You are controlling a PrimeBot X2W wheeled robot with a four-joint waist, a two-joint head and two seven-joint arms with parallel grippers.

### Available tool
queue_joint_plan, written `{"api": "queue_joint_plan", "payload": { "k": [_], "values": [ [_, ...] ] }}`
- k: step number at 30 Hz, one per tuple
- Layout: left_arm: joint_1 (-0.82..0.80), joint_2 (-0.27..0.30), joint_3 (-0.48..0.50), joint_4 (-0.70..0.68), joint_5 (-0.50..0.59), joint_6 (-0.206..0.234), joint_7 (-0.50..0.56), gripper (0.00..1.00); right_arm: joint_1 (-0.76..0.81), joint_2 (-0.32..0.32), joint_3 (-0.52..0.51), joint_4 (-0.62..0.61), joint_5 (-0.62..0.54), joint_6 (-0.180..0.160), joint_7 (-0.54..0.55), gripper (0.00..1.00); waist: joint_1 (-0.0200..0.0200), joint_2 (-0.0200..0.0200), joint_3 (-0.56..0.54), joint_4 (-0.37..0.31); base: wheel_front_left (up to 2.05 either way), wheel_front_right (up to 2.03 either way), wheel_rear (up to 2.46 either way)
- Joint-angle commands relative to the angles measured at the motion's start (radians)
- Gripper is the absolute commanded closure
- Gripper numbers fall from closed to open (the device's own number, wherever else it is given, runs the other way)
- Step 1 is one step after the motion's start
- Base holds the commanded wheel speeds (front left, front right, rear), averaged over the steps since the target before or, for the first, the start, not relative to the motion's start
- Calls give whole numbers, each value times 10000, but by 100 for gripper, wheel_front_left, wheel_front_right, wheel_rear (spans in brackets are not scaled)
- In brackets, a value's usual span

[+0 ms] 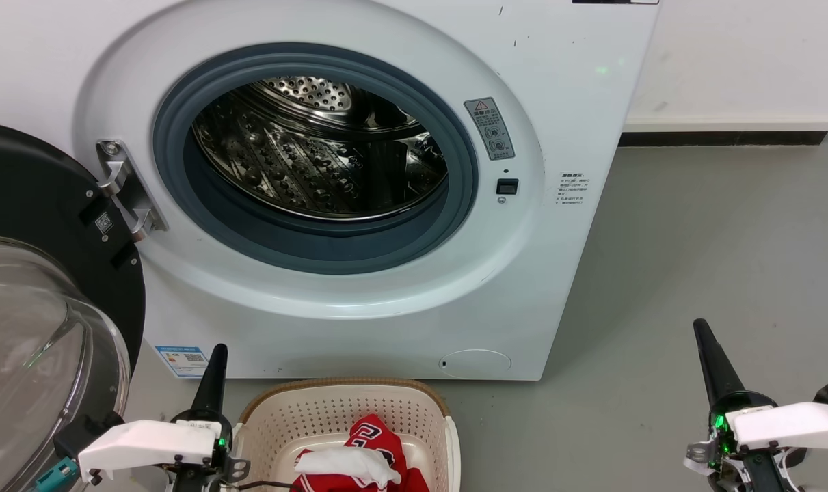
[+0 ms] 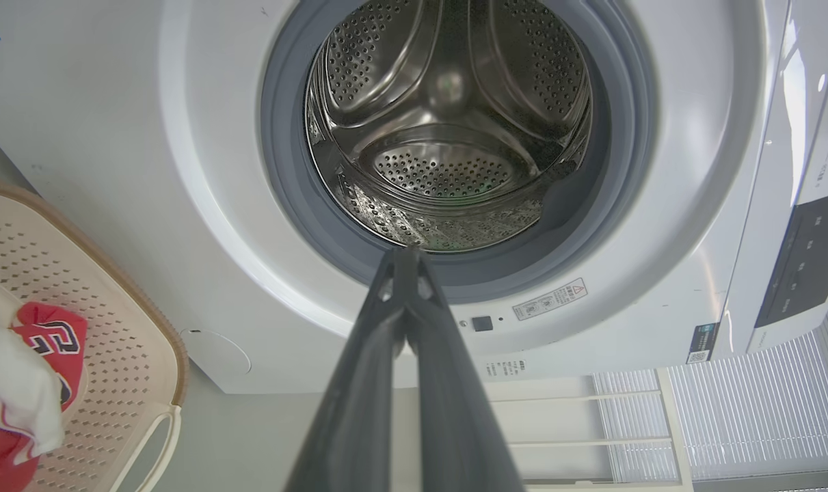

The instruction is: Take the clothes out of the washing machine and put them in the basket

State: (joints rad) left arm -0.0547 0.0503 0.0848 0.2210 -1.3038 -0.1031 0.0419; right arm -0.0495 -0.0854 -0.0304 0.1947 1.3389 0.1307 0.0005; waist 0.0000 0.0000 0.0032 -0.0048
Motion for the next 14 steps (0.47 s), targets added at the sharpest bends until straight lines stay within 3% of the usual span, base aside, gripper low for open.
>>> {"api": "queue_joint_plan", "payload": {
  "k": [1, 14],
  "values": [
    [-232, 1, 64, -9, -328, -64, 94, 100, -236, -28, -58, 30, 342, 1, 89, 100, 0, 0, 0, 3, 0, 0, 0],
    [-388, 0, 153, 93, -1382, -153, 336, 100, -402, 0, -188, 201, 1386, 1, 355, 100, 0, 0, -1, 19, 0, 0, 0]
  ]
}}
